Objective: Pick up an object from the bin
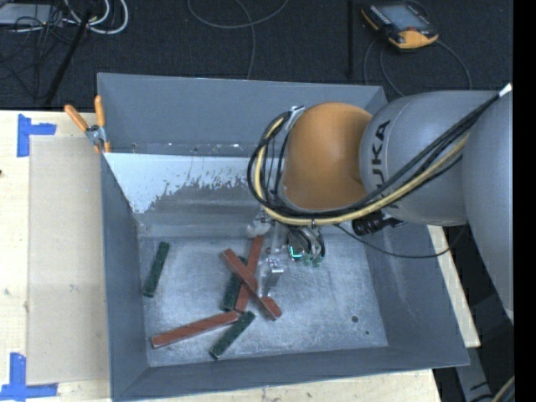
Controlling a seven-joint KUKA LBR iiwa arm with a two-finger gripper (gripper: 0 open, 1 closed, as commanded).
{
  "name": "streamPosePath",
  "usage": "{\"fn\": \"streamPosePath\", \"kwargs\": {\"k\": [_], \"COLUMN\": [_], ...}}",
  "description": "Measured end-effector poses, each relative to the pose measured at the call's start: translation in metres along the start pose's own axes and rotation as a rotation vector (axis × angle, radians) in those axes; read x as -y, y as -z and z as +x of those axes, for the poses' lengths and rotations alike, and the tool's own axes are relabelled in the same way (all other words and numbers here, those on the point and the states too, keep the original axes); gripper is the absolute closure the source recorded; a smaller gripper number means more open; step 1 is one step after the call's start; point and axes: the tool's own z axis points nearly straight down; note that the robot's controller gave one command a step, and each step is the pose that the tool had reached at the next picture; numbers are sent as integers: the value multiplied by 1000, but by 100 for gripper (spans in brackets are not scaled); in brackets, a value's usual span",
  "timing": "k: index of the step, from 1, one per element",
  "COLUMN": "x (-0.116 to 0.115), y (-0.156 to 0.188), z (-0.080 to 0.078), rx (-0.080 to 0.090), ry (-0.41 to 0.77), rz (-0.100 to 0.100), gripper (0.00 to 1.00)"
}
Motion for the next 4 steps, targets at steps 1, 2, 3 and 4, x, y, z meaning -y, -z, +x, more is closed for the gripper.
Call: {"fn": "streamPosePath", "kwargs": {"k": [1, 2, 3, 4], "x": [0, 33, -2, -2], "y": [2, -7, -60, -60], "z": [-1, -22, -10, -10], "rx": [3, 13, 49, 49], "ry": [0, 1, 169, 168], "rz": [0, -3, 4, 4], "gripper": [0, 0, 100, 100]}}
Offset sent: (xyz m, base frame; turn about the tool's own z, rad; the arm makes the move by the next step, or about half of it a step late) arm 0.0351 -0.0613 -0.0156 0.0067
